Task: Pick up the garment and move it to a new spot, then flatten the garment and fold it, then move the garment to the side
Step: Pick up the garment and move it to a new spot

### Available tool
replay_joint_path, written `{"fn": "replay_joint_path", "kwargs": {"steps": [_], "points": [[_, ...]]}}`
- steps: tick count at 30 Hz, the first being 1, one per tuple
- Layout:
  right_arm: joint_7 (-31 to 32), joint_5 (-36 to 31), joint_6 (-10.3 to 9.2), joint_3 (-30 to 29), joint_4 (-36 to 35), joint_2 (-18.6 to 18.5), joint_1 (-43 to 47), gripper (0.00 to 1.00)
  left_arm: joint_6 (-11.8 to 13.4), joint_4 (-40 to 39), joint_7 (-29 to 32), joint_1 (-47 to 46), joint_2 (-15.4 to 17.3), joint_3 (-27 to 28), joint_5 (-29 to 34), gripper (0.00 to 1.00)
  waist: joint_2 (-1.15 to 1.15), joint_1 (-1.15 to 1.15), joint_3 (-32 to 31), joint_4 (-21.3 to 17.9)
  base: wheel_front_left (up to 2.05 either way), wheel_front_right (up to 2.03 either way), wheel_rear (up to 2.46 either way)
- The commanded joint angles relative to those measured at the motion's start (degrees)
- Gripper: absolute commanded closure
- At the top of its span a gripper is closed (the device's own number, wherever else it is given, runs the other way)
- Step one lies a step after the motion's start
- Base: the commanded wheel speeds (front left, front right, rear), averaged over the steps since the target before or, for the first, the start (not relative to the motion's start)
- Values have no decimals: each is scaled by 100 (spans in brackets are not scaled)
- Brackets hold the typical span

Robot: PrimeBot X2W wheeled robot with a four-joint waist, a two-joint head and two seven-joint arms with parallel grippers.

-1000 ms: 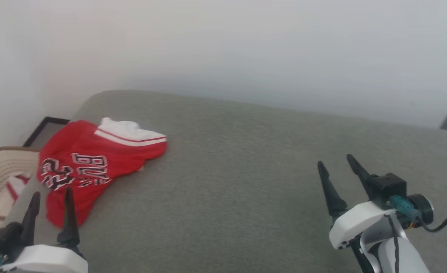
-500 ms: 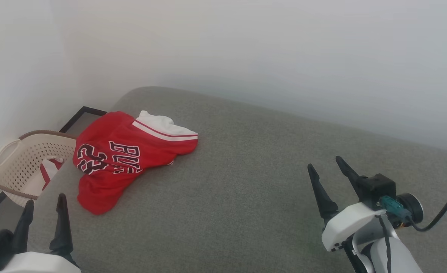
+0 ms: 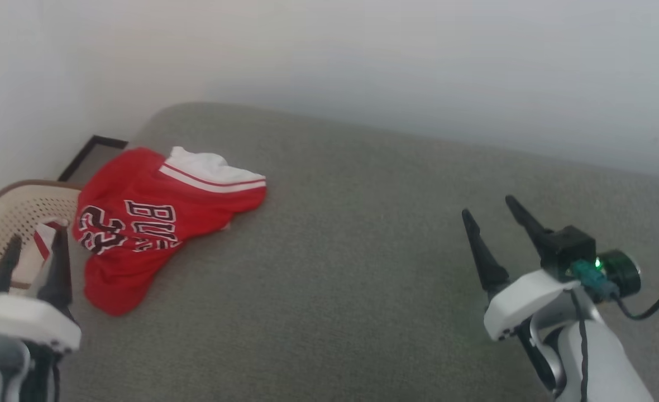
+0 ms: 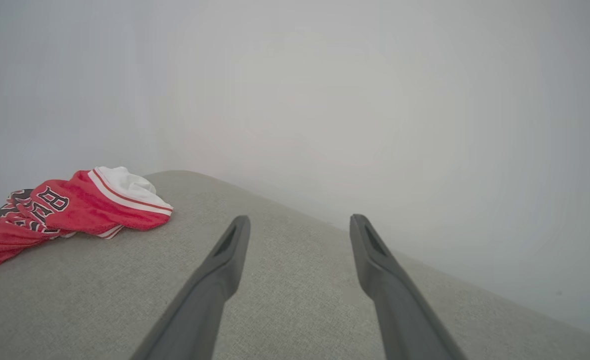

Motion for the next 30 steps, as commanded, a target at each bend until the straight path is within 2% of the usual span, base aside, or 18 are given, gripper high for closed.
{"fn": "replay_joint_path", "kwargs": {"steps": [1,7,8,13,23,30], "points": [[68,-39,-2,-17,-98,-50,-106,0,-101,297,74,-361,64,-30,-65,0,0,0,318,-197,0,0,0],[236,-109,-2,-29,-365,-219,-360,0,-417,1344,346,-1357,220,-148,-213,0,0,0,854,-390,0,0,0],[236,-109,-2,-29,-365,-219,-360,0,-417,1344,346,-1357,220,-148,-213,0,0,0,854,-390,0,0,0],[399,-168,-2,-18,-614,-332,-532,0,-615,2331,684,-2125,261,-401,-266,0,0,0,1266,-502,0,0,0],[698,-243,-2,7,-1061,-475,-776,0,-739,4302,1461,-3431,195,-737,-352,0,0,0,1936,-706,0,0,0],[851,-298,-2,-7,-1271,-510,-863,0,-794,5296,2038,-4015,139,-975,-325,0,0,0,2261,-824,0,0,0]]}}
